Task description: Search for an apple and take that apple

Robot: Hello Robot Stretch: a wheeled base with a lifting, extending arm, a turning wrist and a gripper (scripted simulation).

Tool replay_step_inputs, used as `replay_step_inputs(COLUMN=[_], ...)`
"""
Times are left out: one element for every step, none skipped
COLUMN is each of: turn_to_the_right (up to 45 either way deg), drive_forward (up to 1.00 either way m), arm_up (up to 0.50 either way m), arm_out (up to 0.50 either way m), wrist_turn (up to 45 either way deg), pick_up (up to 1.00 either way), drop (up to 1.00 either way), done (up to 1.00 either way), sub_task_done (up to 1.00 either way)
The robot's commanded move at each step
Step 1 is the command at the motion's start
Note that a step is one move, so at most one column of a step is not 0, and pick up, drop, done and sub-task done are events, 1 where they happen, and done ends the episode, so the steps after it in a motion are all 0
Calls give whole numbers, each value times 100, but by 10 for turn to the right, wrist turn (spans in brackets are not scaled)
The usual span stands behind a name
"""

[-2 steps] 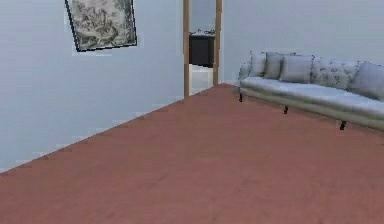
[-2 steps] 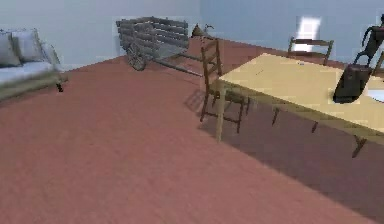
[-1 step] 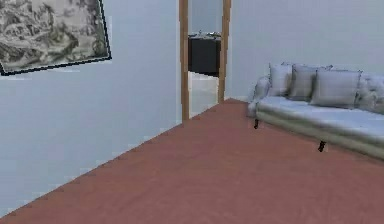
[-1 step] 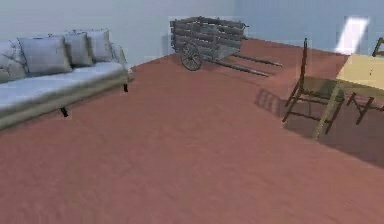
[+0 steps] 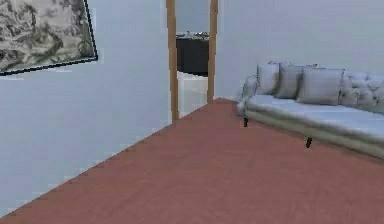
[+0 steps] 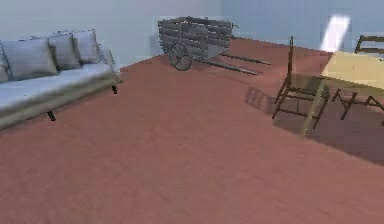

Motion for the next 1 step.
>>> replay_step_inputs(turn_to_the_right=[0], drive_forward=[100], arm_up=[0], arm_out=[0], wrist_turn=[0], pick_up=[0], drop=[0], done=[0], sub_task_done=[0])
